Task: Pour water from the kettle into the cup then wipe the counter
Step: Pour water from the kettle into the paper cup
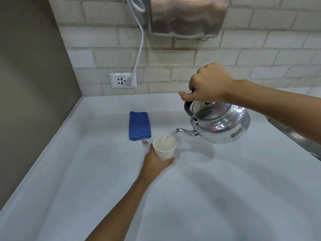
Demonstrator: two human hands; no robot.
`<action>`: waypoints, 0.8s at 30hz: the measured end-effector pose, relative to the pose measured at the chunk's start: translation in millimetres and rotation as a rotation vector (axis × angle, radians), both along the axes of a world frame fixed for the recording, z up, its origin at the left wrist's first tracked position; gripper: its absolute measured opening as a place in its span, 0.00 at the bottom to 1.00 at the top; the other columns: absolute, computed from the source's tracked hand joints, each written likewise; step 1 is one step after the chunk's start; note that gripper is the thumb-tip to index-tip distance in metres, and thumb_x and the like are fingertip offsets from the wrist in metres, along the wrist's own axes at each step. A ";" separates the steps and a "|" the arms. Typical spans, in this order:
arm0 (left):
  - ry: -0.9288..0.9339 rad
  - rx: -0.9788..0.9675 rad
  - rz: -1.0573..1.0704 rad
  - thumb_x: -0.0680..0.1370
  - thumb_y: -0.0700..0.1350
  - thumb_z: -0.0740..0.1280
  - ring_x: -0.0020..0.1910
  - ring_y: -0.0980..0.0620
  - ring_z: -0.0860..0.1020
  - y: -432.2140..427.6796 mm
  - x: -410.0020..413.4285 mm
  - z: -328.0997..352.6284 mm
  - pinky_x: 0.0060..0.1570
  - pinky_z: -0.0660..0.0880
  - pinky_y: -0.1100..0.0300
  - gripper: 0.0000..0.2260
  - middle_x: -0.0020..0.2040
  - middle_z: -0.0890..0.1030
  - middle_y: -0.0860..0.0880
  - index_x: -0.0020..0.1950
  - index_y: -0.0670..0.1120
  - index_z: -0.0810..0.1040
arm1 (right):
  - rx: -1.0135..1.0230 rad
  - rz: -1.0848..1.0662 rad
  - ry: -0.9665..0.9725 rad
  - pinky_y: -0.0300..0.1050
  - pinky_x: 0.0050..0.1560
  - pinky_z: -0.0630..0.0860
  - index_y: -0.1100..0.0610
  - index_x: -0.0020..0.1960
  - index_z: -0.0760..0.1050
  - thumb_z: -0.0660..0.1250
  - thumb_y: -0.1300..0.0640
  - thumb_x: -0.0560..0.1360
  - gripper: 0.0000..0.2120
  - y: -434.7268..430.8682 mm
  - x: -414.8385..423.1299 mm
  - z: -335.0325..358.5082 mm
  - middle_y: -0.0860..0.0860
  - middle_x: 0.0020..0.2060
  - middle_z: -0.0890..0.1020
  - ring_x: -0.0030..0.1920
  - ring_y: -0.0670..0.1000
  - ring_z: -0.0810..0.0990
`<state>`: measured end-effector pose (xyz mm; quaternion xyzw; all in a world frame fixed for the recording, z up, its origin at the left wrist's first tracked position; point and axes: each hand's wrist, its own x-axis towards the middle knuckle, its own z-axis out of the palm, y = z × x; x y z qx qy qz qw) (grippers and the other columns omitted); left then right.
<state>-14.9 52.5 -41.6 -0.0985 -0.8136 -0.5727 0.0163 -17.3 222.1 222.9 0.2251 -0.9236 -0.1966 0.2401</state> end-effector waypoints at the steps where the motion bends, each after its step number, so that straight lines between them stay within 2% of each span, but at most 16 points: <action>1: -0.002 -0.001 0.000 0.63 0.51 0.78 0.54 0.56 0.73 -0.1 0.1 0.3 0.42 0.67 0.75 0.36 0.58 0.74 0.54 0.67 0.49 0.64 | 0.001 -0.002 0.000 0.39 0.27 0.53 0.59 0.21 0.57 0.58 0.43 0.73 0.29 0.3 -0.2 0.0 0.51 0.17 0.57 0.22 0.53 0.57; 5: -0.014 -0.006 0.010 0.63 0.51 0.78 0.52 0.55 0.73 -0.3 0.2 1.3 0.38 0.68 0.80 0.36 0.56 0.74 0.54 0.66 0.49 0.65 | 0.002 -0.005 0.003 0.39 0.28 0.52 0.60 0.22 0.59 0.58 0.42 0.73 0.28 1.4 -0.8 -0.4 0.51 0.17 0.57 0.21 0.52 0.56; 9: -0.008 -0.009 0.008 0.63 0.51 0.78 0.53 0.55 0.73 -0.2 0.7 1.5 0.39 0.68 0.78 0.36 0.57 0.75 0.54 0.66 0.49 0.65 | 0.003 0.000 0.004 0.39 0.28 0.52 0.59 0.21 0.57 0.58 0.43 0.73 0.29 2.0 -0.9 -0.3 0.51 0.17 0.57 0.21 0.52 0.55; 12: 0.001 -0.011 0.016 0.63 0.50 0.78 0.52 0.55 0.73 0.0 1.0 1.8 0.38 0.68 0.80 0.36 0.56 0.74 0.55 0.66 0.49 0.65 | -0.004 0.003 0.005 0.39 0.27 0.53 0.58 0.21 0.56 0.58 0.43 0.73 0.29 2.0 -0.9 0.3 0.51 0.17 0.56 0.21 0.52 0.55; 19: 0.000 -0.010 0.006 0.63 0.51 0.78 0.53 0.55 0.73 0.2 0.5 1.0 0.39 0.68 0.77 0.37 0.57 0.74 0.54 0.67 0.49 0.64 | 0.006 0.003 -0.002 0.39 0.28 0.54 0.59 0.21 0.58 0.58 0.43 0.73 0.28 1.5 -1.2 0.1 0.51 0.17 0.57 0.21 0.52 0.56; 24: -0.001 -0.005 0.012 0.63 0.51 0.78 0.53 0.55 0.74 0.2 0.0 -0.1 0.39 0.69 0.80 0.36 0.57 0.75 0.54 0.66 0.49 0.65 | 0.011 0.004 0.003 0.39 0.28 0.52 0.58 0.21 0.56 0.58 0.43 0.73 0.28 1.1 -0.9 0.0 0.51 0.17 0.56 0.21 0.52 0.55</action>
